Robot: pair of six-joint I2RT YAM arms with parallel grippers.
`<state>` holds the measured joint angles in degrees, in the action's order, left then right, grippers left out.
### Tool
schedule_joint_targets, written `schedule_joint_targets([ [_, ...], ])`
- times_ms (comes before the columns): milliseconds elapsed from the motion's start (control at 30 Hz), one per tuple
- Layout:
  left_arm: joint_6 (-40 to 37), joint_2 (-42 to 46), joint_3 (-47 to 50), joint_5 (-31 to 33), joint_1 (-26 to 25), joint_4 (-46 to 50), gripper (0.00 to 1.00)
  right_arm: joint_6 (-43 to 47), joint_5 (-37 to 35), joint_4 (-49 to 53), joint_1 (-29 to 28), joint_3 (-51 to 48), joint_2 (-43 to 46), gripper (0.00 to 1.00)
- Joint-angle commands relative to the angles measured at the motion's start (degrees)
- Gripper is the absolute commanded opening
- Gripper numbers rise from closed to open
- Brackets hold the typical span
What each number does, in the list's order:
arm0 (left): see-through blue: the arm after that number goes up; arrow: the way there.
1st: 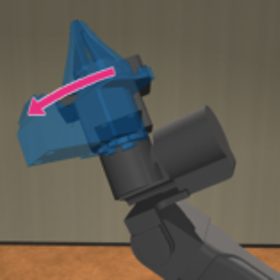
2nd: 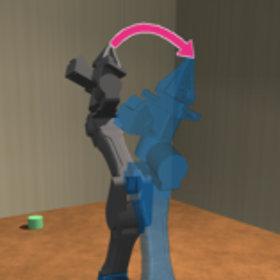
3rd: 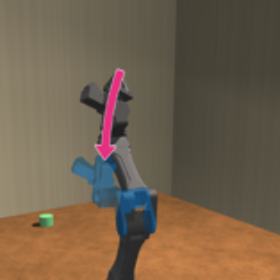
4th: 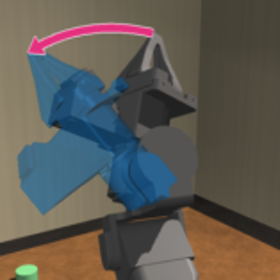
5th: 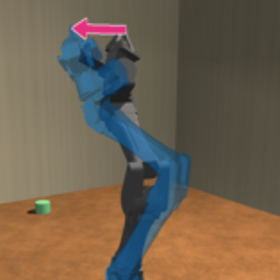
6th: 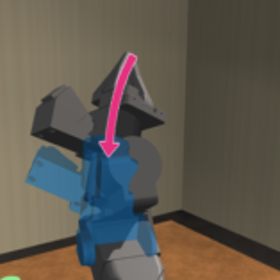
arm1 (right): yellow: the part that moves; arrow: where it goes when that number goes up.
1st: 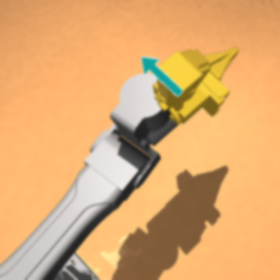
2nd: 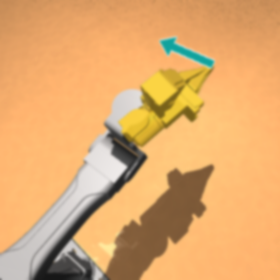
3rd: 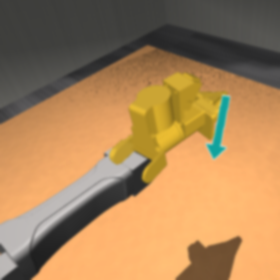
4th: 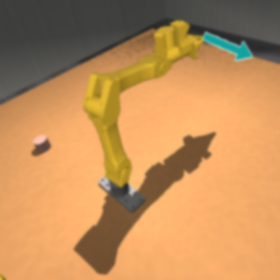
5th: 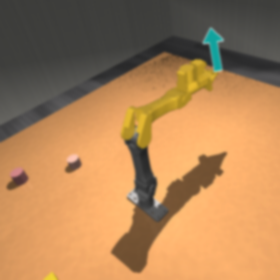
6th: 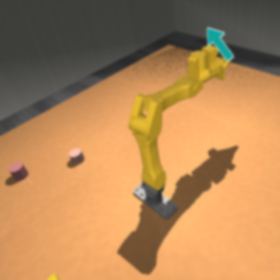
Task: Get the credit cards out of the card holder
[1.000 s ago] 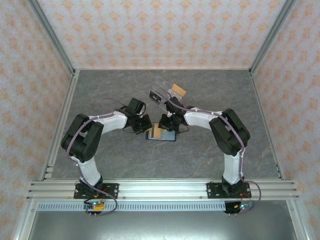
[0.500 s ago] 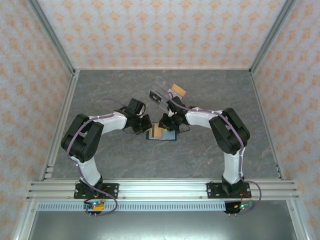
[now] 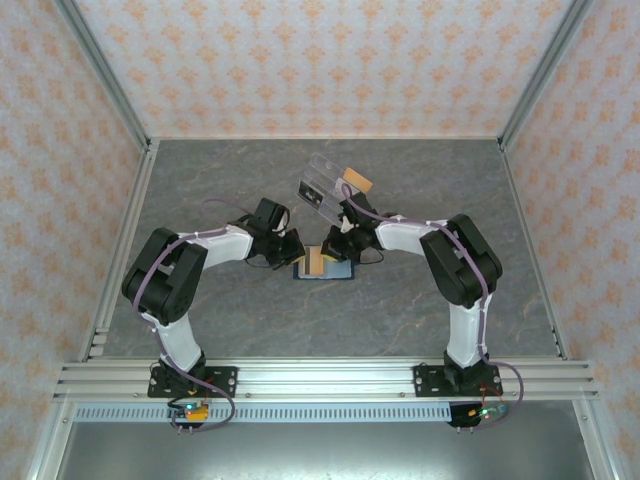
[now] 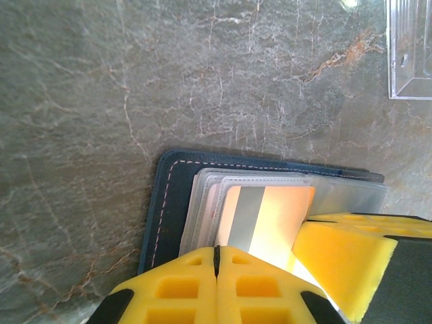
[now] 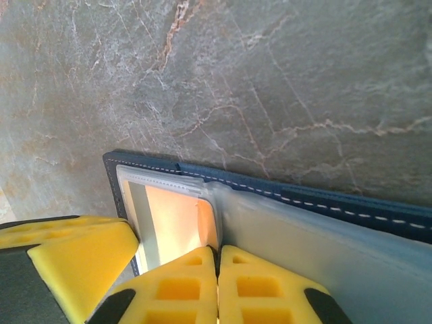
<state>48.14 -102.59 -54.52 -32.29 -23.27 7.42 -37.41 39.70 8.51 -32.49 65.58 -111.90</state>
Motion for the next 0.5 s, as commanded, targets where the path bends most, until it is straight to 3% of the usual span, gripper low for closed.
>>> schedule_joint_targets([
  [0,-0.72,-0.25,1.97,-0.17,-0.95,4.25,0.04,1.74,-1.45,-0.54,0.05,-1.78,1.73,0.06],
  [100,-1.16,1.25,2.07,0.63,-0.89,5.12,0.18,2.32,-2.51,-0.6,0.91,-3.22,2.88,0.05],
  [200,-1.47,2.31,2.09,1.0,-0.75,5.56,0.23,2.46,-3.49,-0.61,1.39,-4.39,3.91,0.05],
  [467,-1.73,1.5,1.0,-0.3,-0.72,5.16,0.2,2.59,-1.17,-2.24,1.47,-4.96,4.32,0.07],
])
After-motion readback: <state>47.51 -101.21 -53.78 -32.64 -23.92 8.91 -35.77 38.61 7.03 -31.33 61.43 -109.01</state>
